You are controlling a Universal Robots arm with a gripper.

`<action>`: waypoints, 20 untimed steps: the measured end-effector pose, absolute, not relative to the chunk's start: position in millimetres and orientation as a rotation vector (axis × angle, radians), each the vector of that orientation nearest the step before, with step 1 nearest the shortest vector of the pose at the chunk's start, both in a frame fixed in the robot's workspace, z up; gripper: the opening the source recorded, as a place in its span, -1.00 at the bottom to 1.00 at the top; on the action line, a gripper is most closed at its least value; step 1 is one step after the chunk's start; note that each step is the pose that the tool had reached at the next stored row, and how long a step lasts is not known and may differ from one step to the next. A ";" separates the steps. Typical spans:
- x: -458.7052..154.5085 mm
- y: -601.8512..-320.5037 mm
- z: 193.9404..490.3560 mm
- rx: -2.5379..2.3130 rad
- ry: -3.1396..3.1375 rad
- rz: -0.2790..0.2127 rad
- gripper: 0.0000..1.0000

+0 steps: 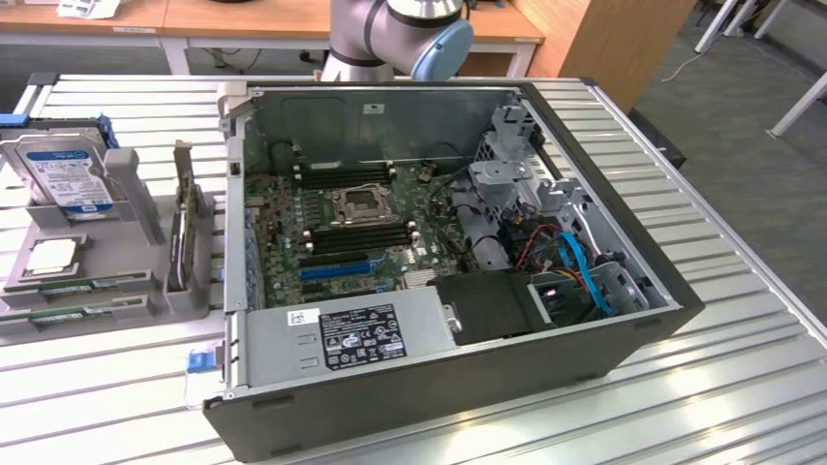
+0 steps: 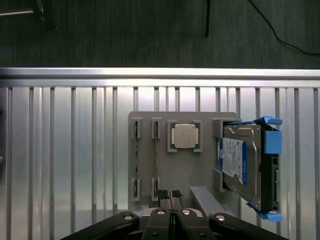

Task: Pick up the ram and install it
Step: 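Pick up the ram and move it above insertion slot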

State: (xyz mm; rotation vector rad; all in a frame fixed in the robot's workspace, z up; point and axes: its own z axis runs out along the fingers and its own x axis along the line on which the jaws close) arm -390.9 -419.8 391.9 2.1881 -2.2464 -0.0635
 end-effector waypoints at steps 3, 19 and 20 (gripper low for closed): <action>-390.9 -419.7 391.7 2.189 -2.248 -0.061 -0.80; -391.0 -419.8 386.6 2.193 -2.246 -0.059 -0.80; -391.0 -419.8 386.5 2.193 -2.246 -0.059 -0.80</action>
